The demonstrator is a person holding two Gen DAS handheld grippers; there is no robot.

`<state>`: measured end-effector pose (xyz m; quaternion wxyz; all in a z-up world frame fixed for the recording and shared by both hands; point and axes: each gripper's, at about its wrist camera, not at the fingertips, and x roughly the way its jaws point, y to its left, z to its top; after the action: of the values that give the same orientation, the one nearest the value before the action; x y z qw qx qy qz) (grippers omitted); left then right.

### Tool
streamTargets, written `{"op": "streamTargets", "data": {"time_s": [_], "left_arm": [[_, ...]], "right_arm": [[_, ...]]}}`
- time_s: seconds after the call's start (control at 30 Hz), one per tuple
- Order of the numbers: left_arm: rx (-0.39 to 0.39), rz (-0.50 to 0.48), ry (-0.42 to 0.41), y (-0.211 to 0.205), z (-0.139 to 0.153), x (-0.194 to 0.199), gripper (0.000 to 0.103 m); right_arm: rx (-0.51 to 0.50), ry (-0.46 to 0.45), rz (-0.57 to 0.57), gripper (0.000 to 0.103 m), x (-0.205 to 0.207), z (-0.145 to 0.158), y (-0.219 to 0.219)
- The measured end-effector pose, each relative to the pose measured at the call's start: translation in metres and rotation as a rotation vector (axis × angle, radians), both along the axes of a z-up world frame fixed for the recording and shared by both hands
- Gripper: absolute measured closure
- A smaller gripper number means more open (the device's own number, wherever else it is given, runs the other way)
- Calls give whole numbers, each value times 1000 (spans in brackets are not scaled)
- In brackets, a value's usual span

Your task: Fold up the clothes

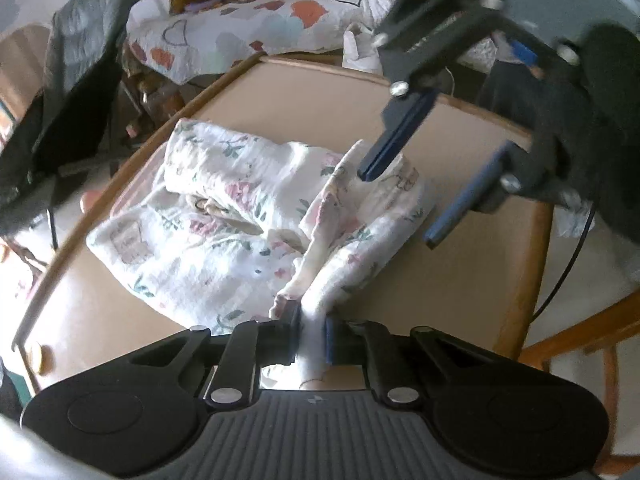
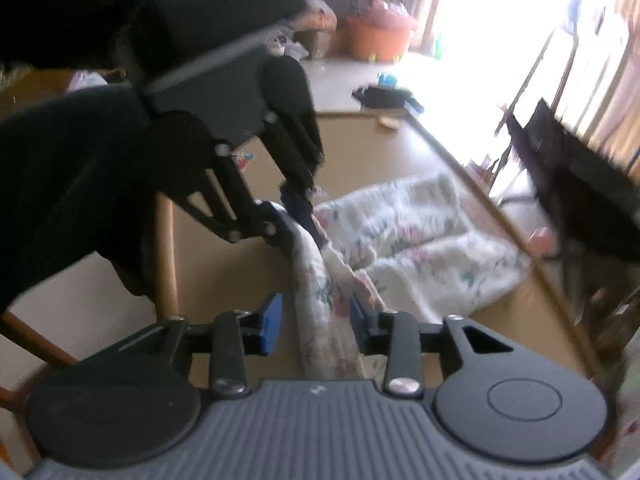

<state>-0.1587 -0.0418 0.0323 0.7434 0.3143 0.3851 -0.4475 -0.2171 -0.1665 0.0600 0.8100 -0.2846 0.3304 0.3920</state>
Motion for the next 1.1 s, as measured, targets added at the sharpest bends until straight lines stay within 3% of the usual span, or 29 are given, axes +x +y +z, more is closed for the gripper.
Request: {"op": "streamTargets", "data": {"time_s": [0.1, 0.37, 0.57, 0.67, 0.73, 0.93, 1.1], "left_arm": [[-23, 35, 30, 1, -2, 4, 91], [-101, 114, 73, 5, -3, 19, 92], [-106, 120, 71, 5, -6, 18, 92], [-97, 107, 64, 3, -6, 17, 92], [-94, 100, 72, 2, -4, 13, 92], [-89, 34, 137, 4, 4, -4, 92], [-82, -84, 254, 1, 13, -25, 92]], "right_arm": [[-81, -112, 46, 65, -17, -5, 11], [-296, -288, 98, 67, -22, -44, 34], [-324, -305, 61, 74, -4, -58, 38], [-321, -242, 56, 90, 8, -59, 38], [-302, -178, 43, 93, 19, -54, 38], [-184, 48, 33, 94, 35, -29, 21], [-53, 334, 24, 94, 46, -13, 4]]}}
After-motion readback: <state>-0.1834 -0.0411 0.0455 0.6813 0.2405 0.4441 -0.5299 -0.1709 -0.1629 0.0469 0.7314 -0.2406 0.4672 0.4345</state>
